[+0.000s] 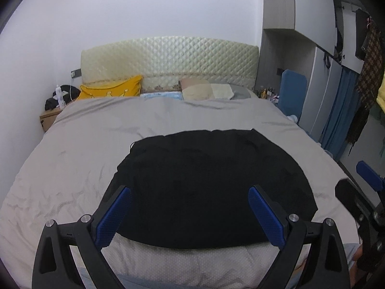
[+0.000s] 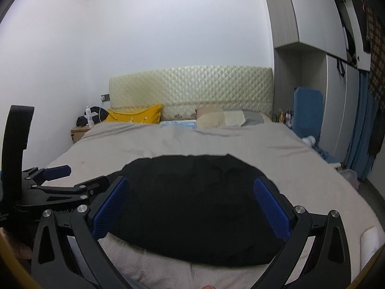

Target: Fold large clothes

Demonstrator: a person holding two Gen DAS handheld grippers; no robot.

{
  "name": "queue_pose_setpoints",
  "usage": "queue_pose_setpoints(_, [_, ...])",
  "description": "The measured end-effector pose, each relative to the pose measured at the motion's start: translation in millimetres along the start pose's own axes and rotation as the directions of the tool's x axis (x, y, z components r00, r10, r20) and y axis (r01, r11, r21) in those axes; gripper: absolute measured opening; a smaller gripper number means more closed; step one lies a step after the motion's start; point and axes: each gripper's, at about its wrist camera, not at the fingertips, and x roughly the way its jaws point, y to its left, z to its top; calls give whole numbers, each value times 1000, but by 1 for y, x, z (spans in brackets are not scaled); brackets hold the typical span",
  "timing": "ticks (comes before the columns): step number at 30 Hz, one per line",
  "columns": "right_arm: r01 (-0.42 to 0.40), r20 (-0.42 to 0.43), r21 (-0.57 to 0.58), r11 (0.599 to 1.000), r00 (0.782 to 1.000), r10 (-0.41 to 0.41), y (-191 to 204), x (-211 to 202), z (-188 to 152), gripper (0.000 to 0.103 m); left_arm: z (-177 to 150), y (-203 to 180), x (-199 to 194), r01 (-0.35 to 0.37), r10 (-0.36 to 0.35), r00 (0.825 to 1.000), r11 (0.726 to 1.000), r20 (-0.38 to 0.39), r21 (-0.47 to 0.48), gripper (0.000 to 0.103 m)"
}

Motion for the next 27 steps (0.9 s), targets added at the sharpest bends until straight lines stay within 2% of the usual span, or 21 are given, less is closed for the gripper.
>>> queue_pose_setpoints(4, [13, -35, -4, 1000, 999, -13, -4, 12, -9, 103, -4, -1, 18, 16, -17, 999, 1000, -50, -13, 99])
queue_pose_setpoints(10, [11, -86, 22, 1000, 996, -9, -12, 26, -19, 103, -9, 0, 31, 2, -3, 997, 1000, -78, -18, 99])
queue_pose_setpoints(27, [49, -134, 47, 998, 990, -42, -18, 38, -30, 103, -10, 2, 34, -18, 16, 996, 1000, -83, -21, 99])
